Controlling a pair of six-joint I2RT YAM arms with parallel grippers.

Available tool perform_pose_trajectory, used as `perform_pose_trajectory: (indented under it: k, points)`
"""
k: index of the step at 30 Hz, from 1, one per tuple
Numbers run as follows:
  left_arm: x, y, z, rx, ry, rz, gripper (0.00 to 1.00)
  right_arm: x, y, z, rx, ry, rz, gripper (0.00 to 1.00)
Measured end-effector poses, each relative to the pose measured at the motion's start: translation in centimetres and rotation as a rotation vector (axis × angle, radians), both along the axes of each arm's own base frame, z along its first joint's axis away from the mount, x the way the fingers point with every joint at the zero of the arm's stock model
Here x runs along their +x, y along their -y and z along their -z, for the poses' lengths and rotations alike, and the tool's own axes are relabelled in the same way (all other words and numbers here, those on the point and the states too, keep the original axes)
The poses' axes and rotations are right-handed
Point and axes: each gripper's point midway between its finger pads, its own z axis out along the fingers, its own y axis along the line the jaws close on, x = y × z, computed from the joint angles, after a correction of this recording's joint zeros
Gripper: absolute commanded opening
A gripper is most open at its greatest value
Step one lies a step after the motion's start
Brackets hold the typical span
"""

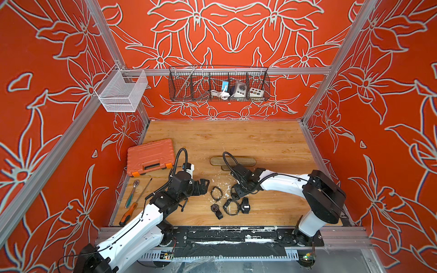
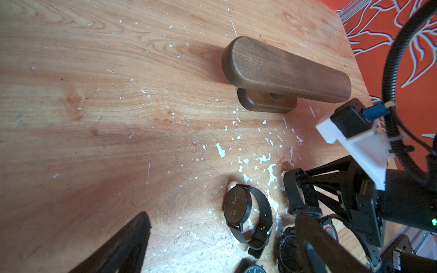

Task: Place watch on stand
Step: Pick up the watch at the center of the board.

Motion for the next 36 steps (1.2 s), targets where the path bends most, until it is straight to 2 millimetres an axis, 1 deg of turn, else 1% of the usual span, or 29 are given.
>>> perform_pose_trajectory:
  k: [3,4,7,11,14,16,18,21,24,27,31,33,36]
  points:
    - [0.0,0.1,0.3,0.003,-0.011,0.003,0.92,0.1,0.0,-0.1,0.002,0.004,0.000,0.01]
    - [-0.1,0.1,0.4,0.004,-0.016,0.006,0.91,0.1,0.0,-0.2,0.002,0.006,0.001,0.00]
    - [-0.1,0.2,0.7,0.011,-0.030,0.016,0.89,0.2,0.3,-0.9,-0.003,0.026,0.001,0.00]
    - [-0.1,0.7,0.7,0.002,-0.041,0.036,0.87,0.8,0.5,-3.4,0.023,0.095,-0.001,0.00]
    - [-0.1,1.4,0.6,-0.026,-0.049,0.059,0.83,1.2,0.5,-6.0,0.062,0.162,-0.014,0.00]
    - [0.0,2.2,0.2,-0.049,-0.055,0.083,0.80,1.4,0.5,-7.6,0.084,0.210,-0.025,0.00]
    - [0.3,3.1,-0.6,-0.075,-0.041,0.110,0.77,1.6,0.7,-8.9,0.097,0.250,-0.032,0.00]
    - [0.3,5.1,-2.1,-0.107,-0.001,0.173,0.73,1.6,0.9,-10.1,0.106,0.288,-0.041,0.00]
    - [-0.1,7.1,-3.2,-0.133,0.031,0.239,0.68,1.6,1.0,-10.6,0.103,0.309,-0.052,0.00]
    - [-0.3,8.6,-4.1,-0.146,0.051,0.288,0.65,1.4,1.0,-11.0,0.099,0.325,-0.066,0.00]
    - [-0.7,10.5,-5.2,-0.149,0.082,0.350,0.64,1.0,0.7,-11.4,0.103,0.339,-0.082,0.00]
    - [-1.0,11.6,-5.6,-0.143,0.095,0.384,0.63,0.9,0.7,-11.4,0.101,0.345,-0.085,0.00]
    - [-1.2,12.8,-5.4,-0.126,0.095,0.419,0.60,0.8,0.5,-11.5,0.100,0.349,-0.088,0.00]
